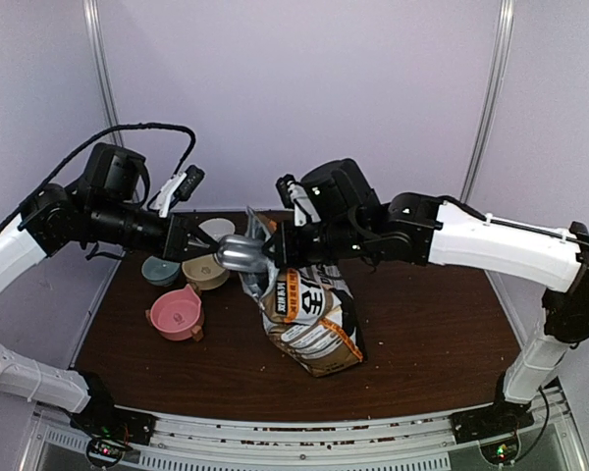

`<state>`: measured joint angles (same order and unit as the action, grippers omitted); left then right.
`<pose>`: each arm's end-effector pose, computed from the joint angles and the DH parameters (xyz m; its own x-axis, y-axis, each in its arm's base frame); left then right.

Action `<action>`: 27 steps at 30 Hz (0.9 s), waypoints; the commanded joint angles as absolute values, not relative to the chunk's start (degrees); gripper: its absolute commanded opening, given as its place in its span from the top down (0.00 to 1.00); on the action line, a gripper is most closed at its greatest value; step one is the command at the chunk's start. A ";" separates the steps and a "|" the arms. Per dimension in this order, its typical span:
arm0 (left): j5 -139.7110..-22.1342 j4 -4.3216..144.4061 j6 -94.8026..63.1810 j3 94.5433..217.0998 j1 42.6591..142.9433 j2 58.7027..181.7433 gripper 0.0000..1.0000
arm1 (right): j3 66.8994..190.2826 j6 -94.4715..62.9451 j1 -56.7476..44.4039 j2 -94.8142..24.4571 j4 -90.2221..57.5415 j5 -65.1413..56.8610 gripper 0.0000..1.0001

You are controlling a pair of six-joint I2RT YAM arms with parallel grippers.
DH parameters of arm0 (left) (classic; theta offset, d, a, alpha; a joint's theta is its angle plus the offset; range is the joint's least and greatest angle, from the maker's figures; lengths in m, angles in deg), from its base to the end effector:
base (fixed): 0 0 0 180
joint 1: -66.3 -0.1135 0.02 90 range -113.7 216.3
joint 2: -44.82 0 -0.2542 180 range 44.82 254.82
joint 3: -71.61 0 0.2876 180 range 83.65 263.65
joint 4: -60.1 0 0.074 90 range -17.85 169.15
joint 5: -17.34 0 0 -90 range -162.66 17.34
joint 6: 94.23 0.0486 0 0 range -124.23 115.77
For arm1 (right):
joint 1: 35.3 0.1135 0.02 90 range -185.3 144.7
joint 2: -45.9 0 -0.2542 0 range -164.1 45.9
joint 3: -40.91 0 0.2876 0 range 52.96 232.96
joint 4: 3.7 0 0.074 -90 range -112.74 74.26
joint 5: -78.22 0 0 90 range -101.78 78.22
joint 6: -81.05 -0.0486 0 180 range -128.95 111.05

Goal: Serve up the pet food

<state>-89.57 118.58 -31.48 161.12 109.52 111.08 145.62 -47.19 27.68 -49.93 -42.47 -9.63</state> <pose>0.1946 -0.2023 0.3902 -0.7530 0.1065 -0.6494 0.5439 0.6561 -0.5232 0.1966 0.3894 0.3497 -0.7380 -0.0856 -0.6694 -0.5707 0.6086 0.5513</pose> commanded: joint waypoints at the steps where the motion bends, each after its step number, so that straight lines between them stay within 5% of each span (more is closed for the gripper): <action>1: -83.60 123.36 -33.78 157.53 109.46 107.59 1.00 | 153.25 -48.61 32.16 -56.08 -34.28 -1.14 1.00; 10: -76.60 126.09 -36.64 152.49 109.46 107.33 1.00 | 163.51 -46.50 36.18 -64.97 -42.12 -6.62 1.00; 27: -70.34 129.24 -40.24 147.68 110.26 107.35 1.00 | 158.37 -46.30 36.39 -63.45 -46.91 -17.06 1.00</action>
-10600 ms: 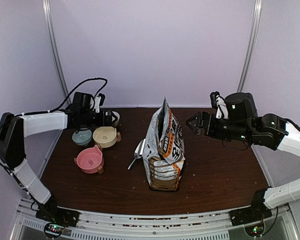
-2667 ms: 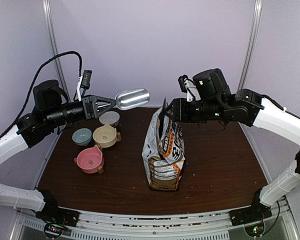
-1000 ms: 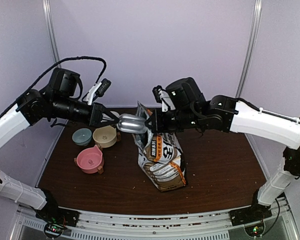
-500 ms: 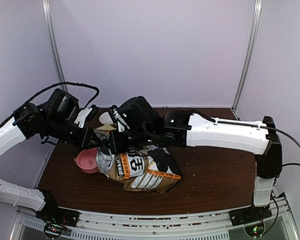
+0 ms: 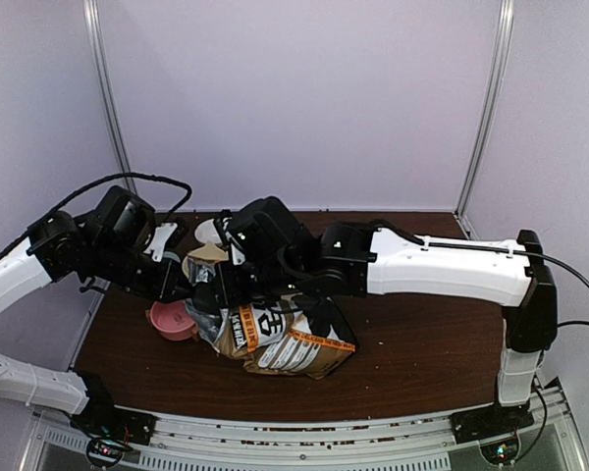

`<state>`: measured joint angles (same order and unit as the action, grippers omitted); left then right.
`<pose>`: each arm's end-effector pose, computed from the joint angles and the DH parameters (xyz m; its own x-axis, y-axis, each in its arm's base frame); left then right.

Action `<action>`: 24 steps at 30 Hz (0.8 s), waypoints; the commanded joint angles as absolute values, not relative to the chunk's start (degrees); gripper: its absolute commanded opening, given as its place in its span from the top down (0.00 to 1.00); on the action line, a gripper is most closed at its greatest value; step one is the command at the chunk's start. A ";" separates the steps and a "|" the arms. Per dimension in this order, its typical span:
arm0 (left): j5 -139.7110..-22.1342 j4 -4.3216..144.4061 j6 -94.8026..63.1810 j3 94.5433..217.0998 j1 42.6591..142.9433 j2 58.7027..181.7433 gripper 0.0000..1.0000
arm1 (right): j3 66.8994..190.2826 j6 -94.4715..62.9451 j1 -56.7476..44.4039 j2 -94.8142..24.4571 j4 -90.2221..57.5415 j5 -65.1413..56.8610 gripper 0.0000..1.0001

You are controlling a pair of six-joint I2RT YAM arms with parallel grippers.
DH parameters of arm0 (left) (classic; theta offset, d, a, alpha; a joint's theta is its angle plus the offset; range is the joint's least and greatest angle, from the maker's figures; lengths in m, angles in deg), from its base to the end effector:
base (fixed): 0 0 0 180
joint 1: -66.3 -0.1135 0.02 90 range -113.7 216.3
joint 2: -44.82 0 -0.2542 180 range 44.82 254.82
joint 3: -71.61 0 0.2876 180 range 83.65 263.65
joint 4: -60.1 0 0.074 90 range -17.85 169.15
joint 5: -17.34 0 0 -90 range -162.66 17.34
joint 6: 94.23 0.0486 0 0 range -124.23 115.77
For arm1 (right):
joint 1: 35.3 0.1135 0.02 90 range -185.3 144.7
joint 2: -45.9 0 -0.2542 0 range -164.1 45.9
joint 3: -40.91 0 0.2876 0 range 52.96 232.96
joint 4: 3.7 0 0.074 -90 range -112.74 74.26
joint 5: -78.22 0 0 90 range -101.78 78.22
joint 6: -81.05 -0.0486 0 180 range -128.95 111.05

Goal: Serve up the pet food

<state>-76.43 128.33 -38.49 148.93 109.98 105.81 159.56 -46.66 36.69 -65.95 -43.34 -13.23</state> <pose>0.1774 -0.1738 0.3203 -0.8748 0.0587 -0.4808 0.2734 0.8792 -0.3901 0.1567 0.4781 0.3170 -0.7101 -0.2066 -0.6731 -0.6444 0.5760 0.5031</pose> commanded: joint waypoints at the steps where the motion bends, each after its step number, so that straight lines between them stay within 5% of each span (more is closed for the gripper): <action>1: -69.05 128.01 -40.66 147.46 111.06 108.64 1.00 | 158.34 -46.30 36.47 -63.56 -46.86 -17.18 1.00; 7: -65.86 114.60 -44.39 141.49 115.18 117.18 1.00 | 157.41 -46.68 36.51 -62.28 -45.88 -17.71 1.00; 24: -96.15 81.85 -46.30 140.11 116.58 127.19 1.00 | 138.77 -52.20 31.93 -47.41 -39.08 -14.93 1.00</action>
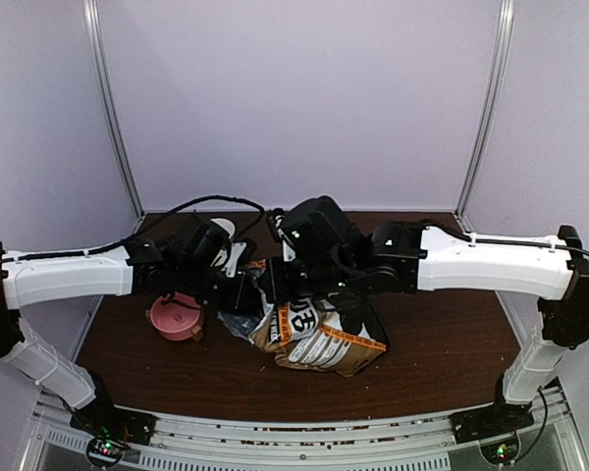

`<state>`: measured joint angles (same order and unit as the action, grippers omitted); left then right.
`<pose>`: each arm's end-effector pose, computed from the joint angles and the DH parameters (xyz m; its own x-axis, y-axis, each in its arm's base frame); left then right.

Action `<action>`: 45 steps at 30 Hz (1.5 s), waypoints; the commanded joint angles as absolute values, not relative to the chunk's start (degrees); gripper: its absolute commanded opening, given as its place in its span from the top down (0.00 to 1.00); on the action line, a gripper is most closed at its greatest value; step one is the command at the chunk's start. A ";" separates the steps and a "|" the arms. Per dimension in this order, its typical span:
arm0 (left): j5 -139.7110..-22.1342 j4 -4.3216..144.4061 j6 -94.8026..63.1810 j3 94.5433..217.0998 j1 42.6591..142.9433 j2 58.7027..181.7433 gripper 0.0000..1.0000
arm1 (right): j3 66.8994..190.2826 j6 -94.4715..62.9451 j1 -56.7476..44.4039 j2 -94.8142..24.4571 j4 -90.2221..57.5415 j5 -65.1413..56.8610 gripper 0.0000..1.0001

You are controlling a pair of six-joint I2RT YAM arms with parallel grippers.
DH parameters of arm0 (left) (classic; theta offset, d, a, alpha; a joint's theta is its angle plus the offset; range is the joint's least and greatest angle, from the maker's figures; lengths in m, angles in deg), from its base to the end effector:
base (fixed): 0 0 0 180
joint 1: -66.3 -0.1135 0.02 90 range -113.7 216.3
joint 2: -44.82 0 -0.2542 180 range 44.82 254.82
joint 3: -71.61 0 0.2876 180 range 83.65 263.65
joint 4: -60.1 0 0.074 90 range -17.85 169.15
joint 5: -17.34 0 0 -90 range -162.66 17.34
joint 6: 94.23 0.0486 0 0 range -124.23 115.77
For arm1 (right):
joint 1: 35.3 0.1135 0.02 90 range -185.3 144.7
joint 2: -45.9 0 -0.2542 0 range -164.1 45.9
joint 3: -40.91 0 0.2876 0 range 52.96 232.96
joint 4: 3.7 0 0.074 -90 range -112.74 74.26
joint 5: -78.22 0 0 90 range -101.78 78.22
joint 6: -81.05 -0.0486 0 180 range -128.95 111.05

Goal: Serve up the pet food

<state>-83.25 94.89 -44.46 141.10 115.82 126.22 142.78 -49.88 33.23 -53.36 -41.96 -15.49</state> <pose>0.2184 -0.2697 0.2169 -0.8964 0.0724 -0.4372 0.3281 0.7715 -0.5451 0.1668 0.4155 0.3061 -0.7570 -0.1384 -0.6386 -0.5473 0.6683 0.5039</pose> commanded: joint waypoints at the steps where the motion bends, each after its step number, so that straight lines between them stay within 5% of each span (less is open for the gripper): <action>1: -96.98 80.58 -46.84 140.08 116.53 127.05 1.00 | 137.56 -52.32 31.65 -46.47 -39.13 -15.39 1.00; 16: -106.68 68.85 -61.79 134.53 111.69 121.07 1.00 | 127.60 -54.34 26.67 -36.39 -41.91 -19.05 1.00; 45: -109.89 67.37 -66.98 129.57 104.86 110.29 1.00 | 124.82 -53.86 23.28 -31.66 -45.17 -21.51 1.00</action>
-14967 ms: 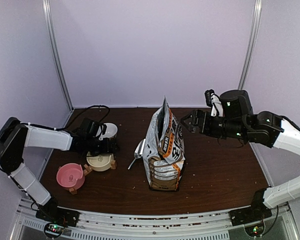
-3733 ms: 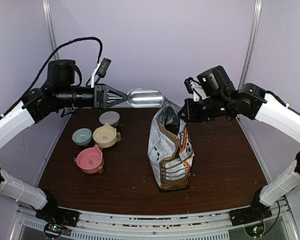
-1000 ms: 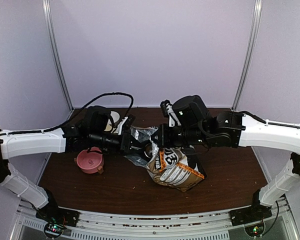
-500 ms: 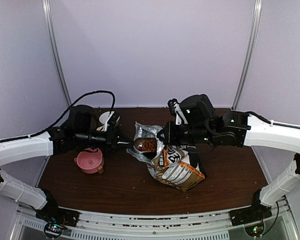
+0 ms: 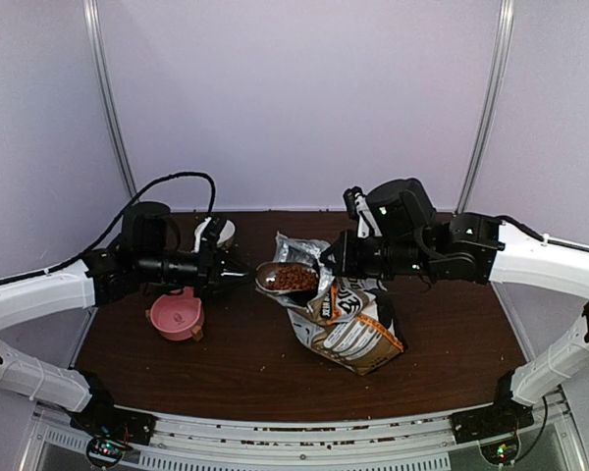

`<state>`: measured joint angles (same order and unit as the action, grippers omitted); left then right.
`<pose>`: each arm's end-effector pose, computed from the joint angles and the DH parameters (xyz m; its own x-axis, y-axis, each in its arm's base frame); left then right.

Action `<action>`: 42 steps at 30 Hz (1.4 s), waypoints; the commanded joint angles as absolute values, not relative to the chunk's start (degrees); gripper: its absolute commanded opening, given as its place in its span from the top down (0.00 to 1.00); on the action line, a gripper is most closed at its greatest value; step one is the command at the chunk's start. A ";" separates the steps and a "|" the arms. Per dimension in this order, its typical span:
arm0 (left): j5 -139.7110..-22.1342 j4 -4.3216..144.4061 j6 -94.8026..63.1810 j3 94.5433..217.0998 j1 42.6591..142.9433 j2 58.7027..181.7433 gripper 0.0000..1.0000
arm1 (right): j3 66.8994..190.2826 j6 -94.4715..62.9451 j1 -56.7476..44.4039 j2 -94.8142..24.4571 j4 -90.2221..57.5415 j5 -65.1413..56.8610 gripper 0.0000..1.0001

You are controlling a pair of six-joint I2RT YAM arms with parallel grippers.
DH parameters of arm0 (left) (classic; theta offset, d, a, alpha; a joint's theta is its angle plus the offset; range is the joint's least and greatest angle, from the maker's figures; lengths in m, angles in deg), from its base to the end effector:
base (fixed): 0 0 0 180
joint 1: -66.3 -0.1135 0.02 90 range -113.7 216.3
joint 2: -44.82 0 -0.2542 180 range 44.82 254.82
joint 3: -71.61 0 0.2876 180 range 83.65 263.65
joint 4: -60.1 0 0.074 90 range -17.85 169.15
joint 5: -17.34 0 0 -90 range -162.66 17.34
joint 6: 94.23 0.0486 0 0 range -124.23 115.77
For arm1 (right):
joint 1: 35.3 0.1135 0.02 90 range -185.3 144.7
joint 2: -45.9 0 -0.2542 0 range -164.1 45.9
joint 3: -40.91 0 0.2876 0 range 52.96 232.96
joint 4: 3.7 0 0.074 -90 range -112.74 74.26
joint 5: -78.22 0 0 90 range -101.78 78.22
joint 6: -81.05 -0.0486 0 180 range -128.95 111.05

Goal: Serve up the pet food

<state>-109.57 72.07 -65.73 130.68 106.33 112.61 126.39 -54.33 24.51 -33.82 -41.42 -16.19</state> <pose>0.2215 -0.2242 0.2654 -0.9591 -0.1120 -0.2599 0.2129 0.3194 -0.9234 0.1866 0.3133 0.3277 -0.7770 0.0756 -0.6249 -0.3928 0.7174 0.5753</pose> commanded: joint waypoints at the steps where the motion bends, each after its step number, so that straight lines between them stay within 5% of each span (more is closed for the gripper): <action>1: -109.97 66.89 -67.25 129.27 104.74 110.03 1.00 | 124.65 -53.86 23.24 -31.41 -45.19 -21.64 1.00; 42: -111.15 48.41 -81.85 121.46 103.72 104.89 1.00 | 122.61 -55.73 22.97 -28.94 -42.64 -23.53 1.00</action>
